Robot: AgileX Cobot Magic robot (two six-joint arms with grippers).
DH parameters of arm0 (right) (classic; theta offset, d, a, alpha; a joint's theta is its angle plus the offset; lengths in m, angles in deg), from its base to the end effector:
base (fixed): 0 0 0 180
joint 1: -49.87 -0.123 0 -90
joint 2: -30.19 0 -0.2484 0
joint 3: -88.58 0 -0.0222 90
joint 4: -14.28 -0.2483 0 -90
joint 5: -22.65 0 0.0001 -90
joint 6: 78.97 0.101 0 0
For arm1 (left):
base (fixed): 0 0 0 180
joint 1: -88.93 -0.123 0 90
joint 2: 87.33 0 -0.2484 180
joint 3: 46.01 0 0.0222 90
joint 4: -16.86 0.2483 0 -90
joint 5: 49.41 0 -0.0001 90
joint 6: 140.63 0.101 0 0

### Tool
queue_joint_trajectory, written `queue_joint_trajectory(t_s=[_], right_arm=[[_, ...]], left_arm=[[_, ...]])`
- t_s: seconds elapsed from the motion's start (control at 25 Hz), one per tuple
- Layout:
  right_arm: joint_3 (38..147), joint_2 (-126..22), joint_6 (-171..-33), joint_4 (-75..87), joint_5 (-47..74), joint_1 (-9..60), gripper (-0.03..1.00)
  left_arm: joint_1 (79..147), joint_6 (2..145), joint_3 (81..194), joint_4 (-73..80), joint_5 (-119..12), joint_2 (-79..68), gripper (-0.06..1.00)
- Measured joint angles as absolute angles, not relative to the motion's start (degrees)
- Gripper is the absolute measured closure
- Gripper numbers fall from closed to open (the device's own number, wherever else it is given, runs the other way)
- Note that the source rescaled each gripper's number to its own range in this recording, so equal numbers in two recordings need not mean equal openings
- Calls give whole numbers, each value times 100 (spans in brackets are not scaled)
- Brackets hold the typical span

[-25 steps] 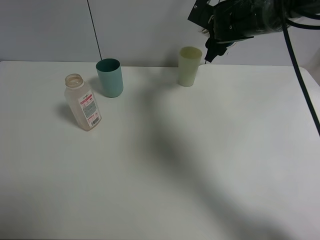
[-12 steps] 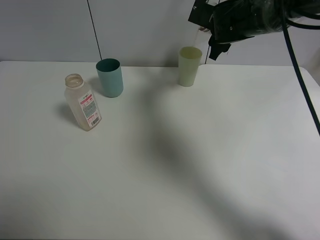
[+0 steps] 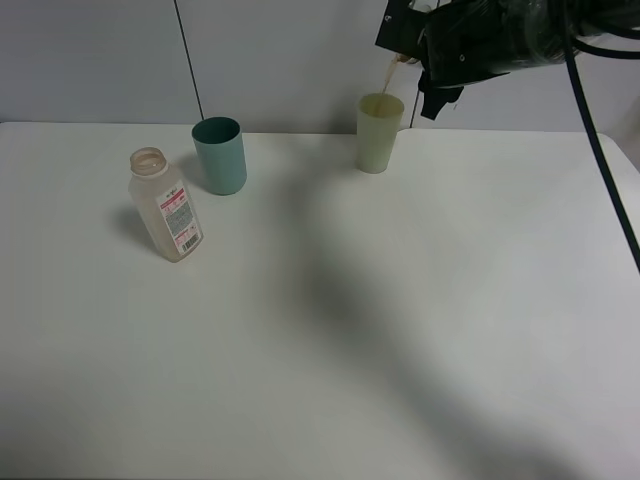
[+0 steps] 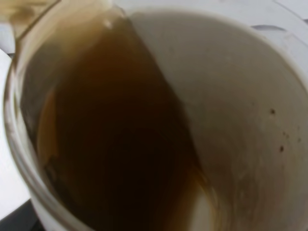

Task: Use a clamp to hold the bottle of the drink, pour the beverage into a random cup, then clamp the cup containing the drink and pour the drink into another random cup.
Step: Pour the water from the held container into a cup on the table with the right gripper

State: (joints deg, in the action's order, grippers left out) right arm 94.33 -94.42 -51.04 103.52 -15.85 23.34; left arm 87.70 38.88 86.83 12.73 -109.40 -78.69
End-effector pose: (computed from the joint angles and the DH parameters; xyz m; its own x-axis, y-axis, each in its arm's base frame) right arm 0.4200 0.1393 0.1882 -0.3311 -0.9311 -0.1527 -0.3199 0.2631 -0.9102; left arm 0.0382 -0.0055 0.2744 -0.4351 -0.0539 -0.8988 0.0153 0.9976 -0.0673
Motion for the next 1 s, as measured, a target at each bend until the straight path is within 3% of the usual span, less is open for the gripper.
queue_joint_trajectory(t_s=[1.0], right_arm=[[9433, -9442, -5814, 11152, -1712, 2334, 91]], left_arm=[[8770, 3891, 8683, 1273, -10940, -7869, -6]])
